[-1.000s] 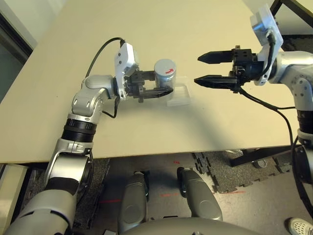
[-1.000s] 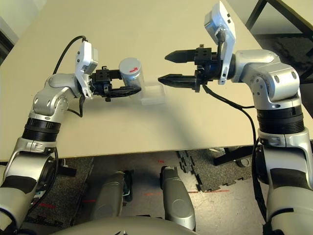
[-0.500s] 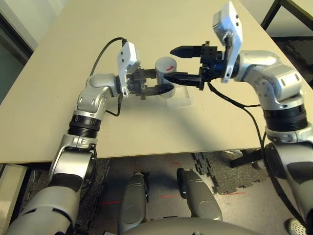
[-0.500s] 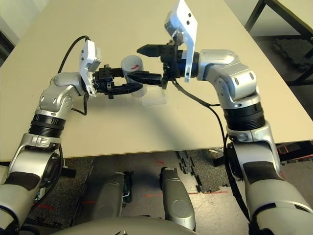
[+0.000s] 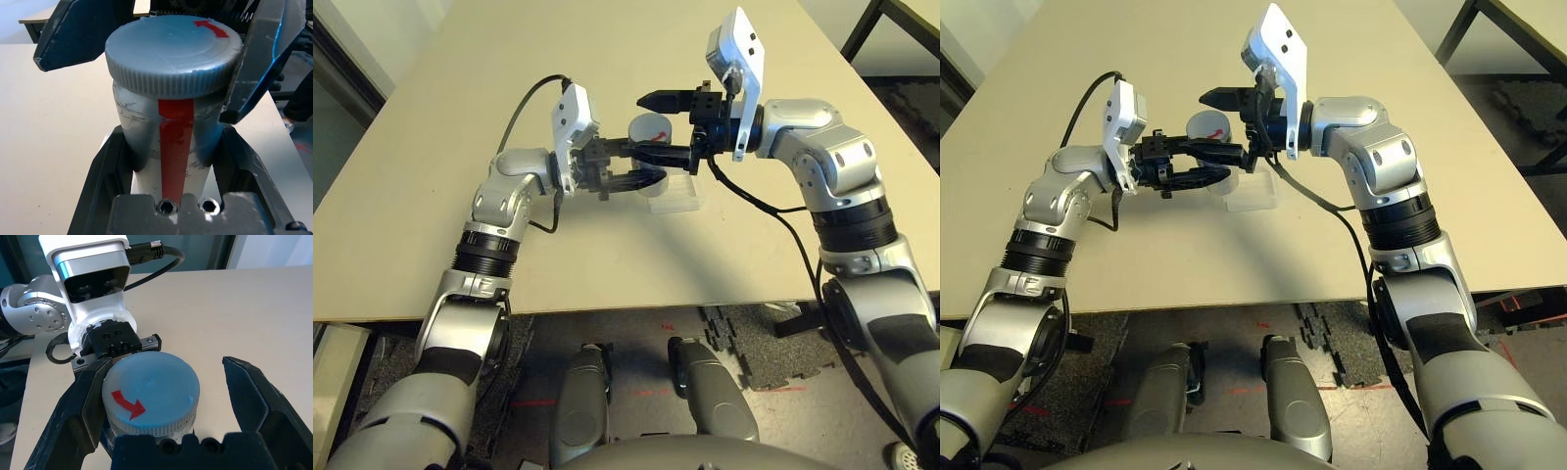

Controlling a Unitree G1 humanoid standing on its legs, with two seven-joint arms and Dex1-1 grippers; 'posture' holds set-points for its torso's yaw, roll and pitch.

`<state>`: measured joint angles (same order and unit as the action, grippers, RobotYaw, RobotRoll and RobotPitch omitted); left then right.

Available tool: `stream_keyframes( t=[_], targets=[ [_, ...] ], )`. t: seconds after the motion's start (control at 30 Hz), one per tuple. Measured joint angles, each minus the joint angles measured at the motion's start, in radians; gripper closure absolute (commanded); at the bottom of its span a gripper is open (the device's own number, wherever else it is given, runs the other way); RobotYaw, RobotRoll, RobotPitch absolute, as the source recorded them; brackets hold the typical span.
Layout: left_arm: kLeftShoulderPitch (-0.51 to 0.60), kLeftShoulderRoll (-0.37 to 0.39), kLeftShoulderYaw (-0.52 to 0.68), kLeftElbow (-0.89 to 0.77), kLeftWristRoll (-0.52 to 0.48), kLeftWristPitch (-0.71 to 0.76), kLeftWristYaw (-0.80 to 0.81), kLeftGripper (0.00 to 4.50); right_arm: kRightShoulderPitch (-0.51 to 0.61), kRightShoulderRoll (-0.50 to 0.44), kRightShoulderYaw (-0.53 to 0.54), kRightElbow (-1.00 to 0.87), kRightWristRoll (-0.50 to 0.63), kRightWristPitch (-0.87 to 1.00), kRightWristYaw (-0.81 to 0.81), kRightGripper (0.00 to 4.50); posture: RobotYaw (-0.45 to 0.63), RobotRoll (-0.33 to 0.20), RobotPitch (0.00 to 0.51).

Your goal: Pour the medicine from the bottle into the box.

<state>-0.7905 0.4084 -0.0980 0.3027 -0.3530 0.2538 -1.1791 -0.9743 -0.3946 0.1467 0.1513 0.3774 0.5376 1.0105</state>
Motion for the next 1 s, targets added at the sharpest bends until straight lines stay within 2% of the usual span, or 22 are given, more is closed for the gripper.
stream_keyframes(
  t=[0.17,0.37,0.5,0.73,0.9,1.0],
  targets=[
    [0.007,0.000,0.001,-0.010,0.000,0.008,0.012,2.05,0.011,-0.030,-0.006,-0.007,0.020,0.012,0.009,0.00,-0.10,0.000,0.168],
    [0.014,0.004,0.001,-0.009,0.000,0.018,0.016,2.05,0.053,-0.104,-0.030,-0.047,0.064,0.043,0.031,0.00,-0.11,0.000,0.170],
    [0.019,0.012,0.002,-0.012,0.000,0.018,0.004,2.05,0.073,-0.174,-0.087,-0.048,0.073,0.079,0.026,0.00,-0.11,0.000,0.169],
    [0.021,0.013,0.001,-0.006,0.000,0.010,-0.007,2.05,0.116,-0.231,-0.096,-0.099,0.114,0.156,0.072,0.00,-0.12,0.000,0.168],
    [0.019,0.014,0.001,0.024,0.002,-0.003,-0.008,2.05,0.127,-0.231,-0.096,-0.182,0.164,0.216,0.096,0.00,-0.12,0.000,0.167],
    [0.017,0.014,0.000,0.031,0.004,-0.009,-0.009,2.05,0.125,-0.200,-0.090,-0.195,0.170,0.220,0.077,0.00,-0.12,0.000,0.166]
  ],
)
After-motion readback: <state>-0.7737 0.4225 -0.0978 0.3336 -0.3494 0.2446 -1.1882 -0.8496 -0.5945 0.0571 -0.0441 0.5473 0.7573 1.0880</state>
